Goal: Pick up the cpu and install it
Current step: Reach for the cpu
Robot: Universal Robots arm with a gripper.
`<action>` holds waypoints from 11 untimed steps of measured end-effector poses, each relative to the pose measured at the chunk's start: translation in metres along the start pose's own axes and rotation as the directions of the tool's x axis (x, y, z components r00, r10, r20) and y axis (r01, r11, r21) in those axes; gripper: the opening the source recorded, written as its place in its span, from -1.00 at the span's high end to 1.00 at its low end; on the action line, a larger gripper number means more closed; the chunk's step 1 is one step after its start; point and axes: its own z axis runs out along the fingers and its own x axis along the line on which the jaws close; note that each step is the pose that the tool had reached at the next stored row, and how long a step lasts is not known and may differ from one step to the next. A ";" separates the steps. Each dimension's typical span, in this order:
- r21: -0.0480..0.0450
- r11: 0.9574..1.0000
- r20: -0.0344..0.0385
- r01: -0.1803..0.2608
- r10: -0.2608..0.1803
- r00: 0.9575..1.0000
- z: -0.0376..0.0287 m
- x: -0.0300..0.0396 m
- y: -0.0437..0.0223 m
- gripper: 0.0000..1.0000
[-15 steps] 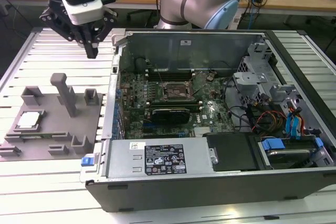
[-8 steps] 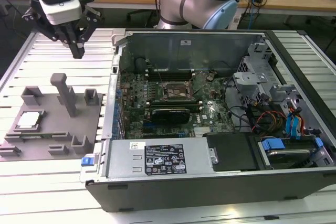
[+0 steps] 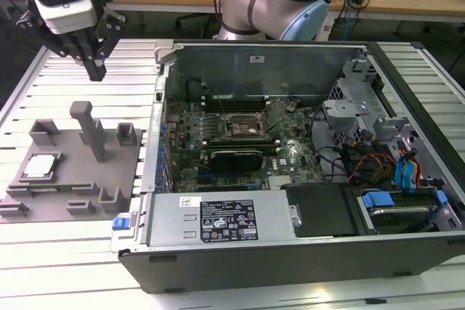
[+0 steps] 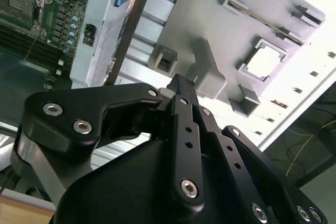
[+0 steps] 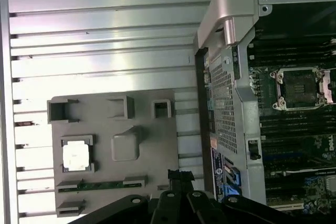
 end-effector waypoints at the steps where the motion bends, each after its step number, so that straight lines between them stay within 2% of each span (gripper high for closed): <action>1: 0.000 1.000 0.001 0.000 0.000 1.000 0.0001 0.0056 -0.0004 0.79; 2: 0.000 1.000 0.002 0.000 0.000 1.000 0.0007 0.0097 -0.0007 0.79; 3: 0.000 1.000 0.003 0.000 0.000 1.000 0.0023 0.0192 -0.0016 0.79; 5: 0.000 1.000 0.003 0.000 0.000 1.000 0.0034 0.0272 -0.0022 0.79; 11: 0.000 1.000 0.005 0.000 0.000 1.000 0.0079 0.0427 -0.0037 0.79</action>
